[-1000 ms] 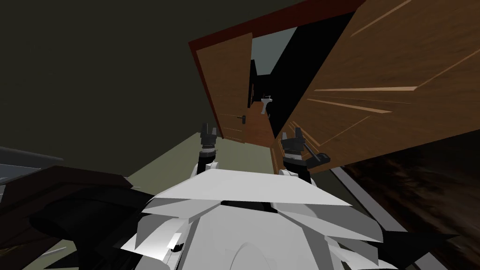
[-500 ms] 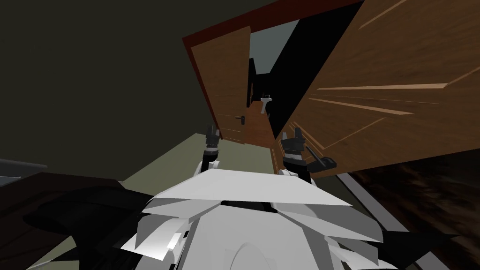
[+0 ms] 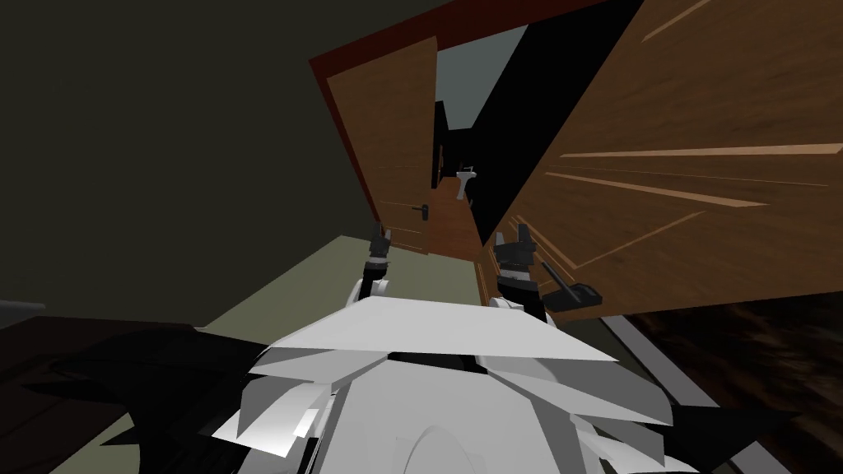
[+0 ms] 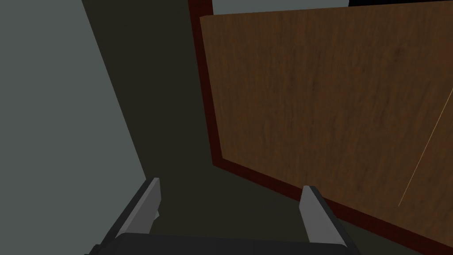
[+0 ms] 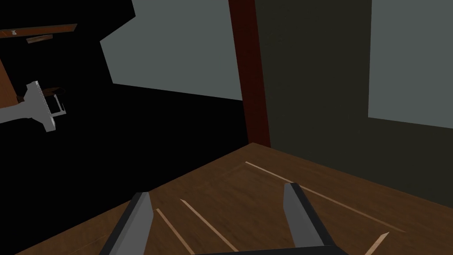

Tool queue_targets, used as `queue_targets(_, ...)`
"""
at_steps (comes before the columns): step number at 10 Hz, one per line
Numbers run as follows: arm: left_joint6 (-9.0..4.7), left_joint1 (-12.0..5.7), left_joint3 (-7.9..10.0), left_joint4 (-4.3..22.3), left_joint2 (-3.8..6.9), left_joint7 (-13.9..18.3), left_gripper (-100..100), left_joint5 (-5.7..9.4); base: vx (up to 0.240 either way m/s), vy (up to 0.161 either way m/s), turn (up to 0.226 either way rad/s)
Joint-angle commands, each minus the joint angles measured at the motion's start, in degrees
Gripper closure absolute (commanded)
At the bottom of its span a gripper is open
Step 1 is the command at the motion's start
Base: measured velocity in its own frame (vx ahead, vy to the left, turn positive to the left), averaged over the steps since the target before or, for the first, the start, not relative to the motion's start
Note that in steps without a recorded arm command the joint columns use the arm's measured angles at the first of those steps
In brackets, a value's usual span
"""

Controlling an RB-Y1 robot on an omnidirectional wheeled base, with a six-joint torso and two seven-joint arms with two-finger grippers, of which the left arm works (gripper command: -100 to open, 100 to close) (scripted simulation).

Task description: Pull the door open

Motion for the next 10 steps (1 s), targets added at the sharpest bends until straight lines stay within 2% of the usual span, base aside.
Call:
queue_targets(1, -0.21, -1.73, 0.16, 2.86, 0.55, 0.26, -100, 0.33, 0.091, 0.0, -0.025)
queue_targets(3, -0.12, -3.83, 0.21, 6.31, 1.15, 0.51, -100, 0.7, 0.097, -0.009, -0.026)
queue_targets(4, -0.12, -3.83, 0.21, 6.66, 1.15, 0.51, -100, 0.7, 0.061, -0.001, -0.009)
queue_targets(10, 0.18, -10.6, 0.37, 17.93, 2.93, 1.33, -100, 1.86, 0.087, -0.004, -0.028)
